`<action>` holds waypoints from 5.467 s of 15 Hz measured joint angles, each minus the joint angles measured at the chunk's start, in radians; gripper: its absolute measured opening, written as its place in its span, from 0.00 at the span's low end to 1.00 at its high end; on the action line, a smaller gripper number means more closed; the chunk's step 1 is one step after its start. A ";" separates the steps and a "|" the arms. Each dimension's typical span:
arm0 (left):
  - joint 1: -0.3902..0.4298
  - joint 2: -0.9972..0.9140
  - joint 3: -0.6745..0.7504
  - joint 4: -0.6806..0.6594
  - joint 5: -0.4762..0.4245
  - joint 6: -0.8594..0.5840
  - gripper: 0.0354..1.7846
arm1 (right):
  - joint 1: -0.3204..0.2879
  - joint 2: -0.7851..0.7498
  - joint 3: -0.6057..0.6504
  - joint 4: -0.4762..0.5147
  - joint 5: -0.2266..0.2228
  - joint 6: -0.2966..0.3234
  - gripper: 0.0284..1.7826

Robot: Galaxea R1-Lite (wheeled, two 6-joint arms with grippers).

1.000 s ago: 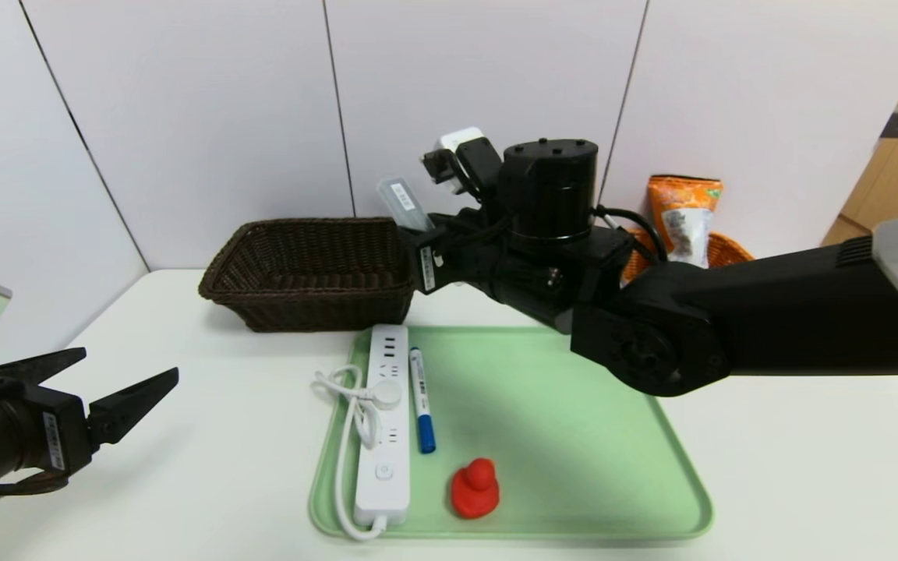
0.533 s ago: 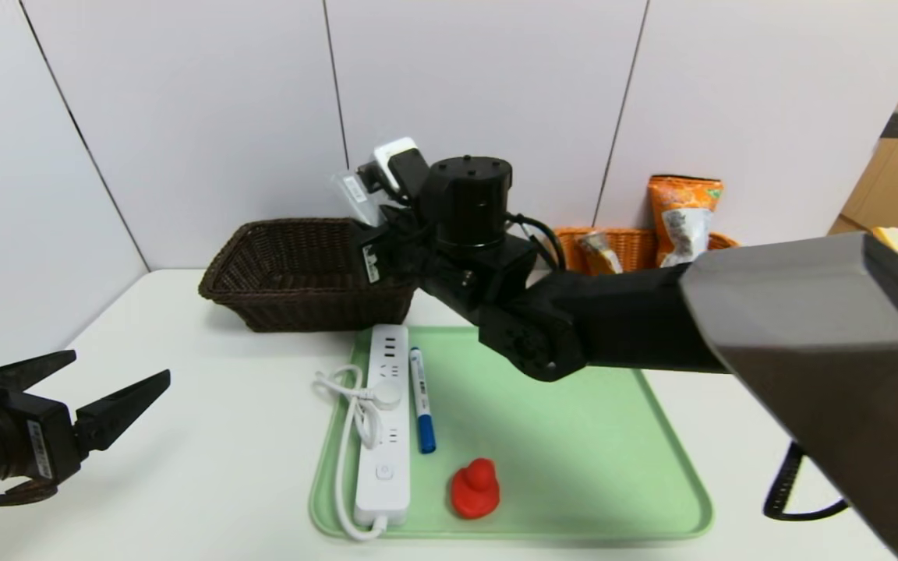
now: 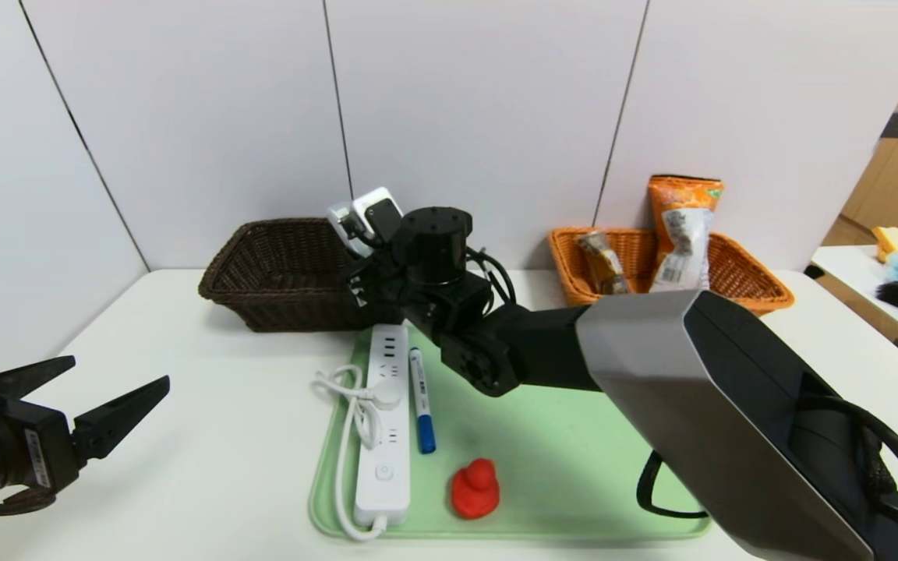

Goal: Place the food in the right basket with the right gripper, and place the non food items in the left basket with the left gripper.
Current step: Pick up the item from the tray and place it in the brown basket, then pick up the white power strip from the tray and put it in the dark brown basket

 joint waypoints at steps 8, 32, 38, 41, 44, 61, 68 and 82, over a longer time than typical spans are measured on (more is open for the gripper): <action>0.000 0.000 0.007 0.000 0.000 0.000 0.94 | -0.013 0.022 -0.001 -0.061 0.002 -0.004 0.30; -0.003 -0.006 -0.016 -0.001 -0.014 0.001 0.94 | -0.294 -0.564 0.620 -0.031 -0.098 -0.086 0.91; -0.009 0.027 -0.047 -0.001 -0.061 0.003 0.94 | -0.531 -1.020 1.073 -0.034 -0.095 -0.009 0.93; -0.036 0.054 -0.062 -0.001 -0.090 0.000 0.94 | -0.629 -1.194 1.275 -0.029 -0.090 0.045 0.94; -0.111 0.092 -0.093 -0.001 -0.092 -0.002 0.94 | -0.665 -1.313 1.437 -0.026 -0.091 0.097 0.95; -0.305 0.562 -0.486 0.269 -0.125 0.628 0.94 | -0.673 -1.405 1.574 -0.024 -0.087 0.102 0.95; -0.360 0.550 -0.446 0.268 -0.103 1.210 0.94 | -0.673 -1.405 1.588 -0.024 -0.078 0.104 0.95; -0.412 0.702 -0.415 0.143 -0.042 1.207 0.94 | -0.672 -1.403 1.569 -0.026 -0.033 0.106 0.95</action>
